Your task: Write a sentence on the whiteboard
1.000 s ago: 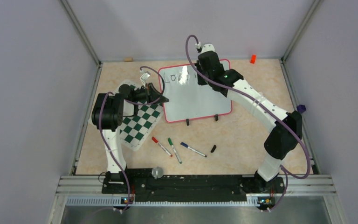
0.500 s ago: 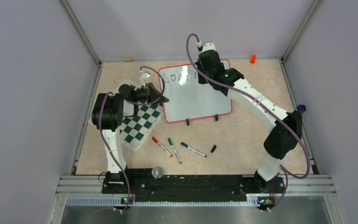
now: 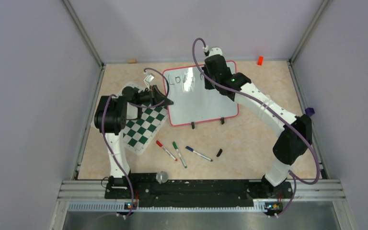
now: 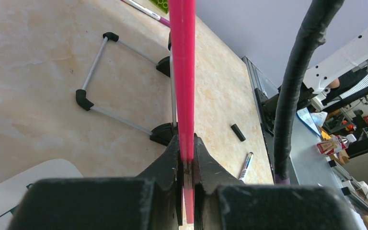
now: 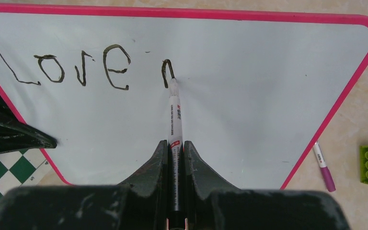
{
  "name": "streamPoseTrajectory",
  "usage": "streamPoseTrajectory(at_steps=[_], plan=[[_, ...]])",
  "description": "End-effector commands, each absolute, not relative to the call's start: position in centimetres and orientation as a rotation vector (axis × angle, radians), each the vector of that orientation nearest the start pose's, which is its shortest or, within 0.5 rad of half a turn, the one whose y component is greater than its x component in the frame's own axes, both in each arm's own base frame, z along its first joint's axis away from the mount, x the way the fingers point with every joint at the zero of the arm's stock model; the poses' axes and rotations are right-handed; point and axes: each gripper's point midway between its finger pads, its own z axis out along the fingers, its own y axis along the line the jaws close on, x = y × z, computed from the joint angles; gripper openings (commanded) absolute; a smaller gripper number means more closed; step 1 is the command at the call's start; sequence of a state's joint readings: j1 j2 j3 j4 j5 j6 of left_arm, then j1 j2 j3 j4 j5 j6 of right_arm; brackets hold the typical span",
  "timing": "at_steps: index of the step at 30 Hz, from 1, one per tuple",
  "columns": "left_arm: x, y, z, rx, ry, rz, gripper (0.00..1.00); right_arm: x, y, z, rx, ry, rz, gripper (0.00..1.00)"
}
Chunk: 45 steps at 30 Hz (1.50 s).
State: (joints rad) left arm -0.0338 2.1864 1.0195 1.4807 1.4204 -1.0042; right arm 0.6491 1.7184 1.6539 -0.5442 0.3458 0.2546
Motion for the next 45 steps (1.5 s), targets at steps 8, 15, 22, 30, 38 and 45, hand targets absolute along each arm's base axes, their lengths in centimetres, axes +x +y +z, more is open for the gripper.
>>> streamPoseTrajectory(at_steps=[8,15,22,30,38,45], plan=[[38.4,-19.3,13.8,0.856,1.517,-1.536,0.00,41.4,23.7,24.3,-0.185,2.145,0.122,0.00],[38.3,-19.3,13.8,0.856,1.516,-1.535,0.00,42.6,24.3,25.5,-0.196,2.113,0.117,0.00],[38.3,-19.3,13.8,0.859,1.515,-1.535,0.00,43.5,24.4,26.3,-0.201,2.093,0.111,0.00],[38.4,-19.3,13.8,0.857,1.515,-1.535,0.00,43.9,24.6,26.8,-0.202,2.082,0.120,0.00],[38.4,-19.3,13.8,0.858,1.515,-1.534,0.00,44.3,24.3,26.9,-0.184,2.075,0.099,0.00],[38.3,-19.3,13.8,0.856,1.517,-1.537,0.00,44.2,23.2,26.6,-0.167,2.086,0.061,0.00]])
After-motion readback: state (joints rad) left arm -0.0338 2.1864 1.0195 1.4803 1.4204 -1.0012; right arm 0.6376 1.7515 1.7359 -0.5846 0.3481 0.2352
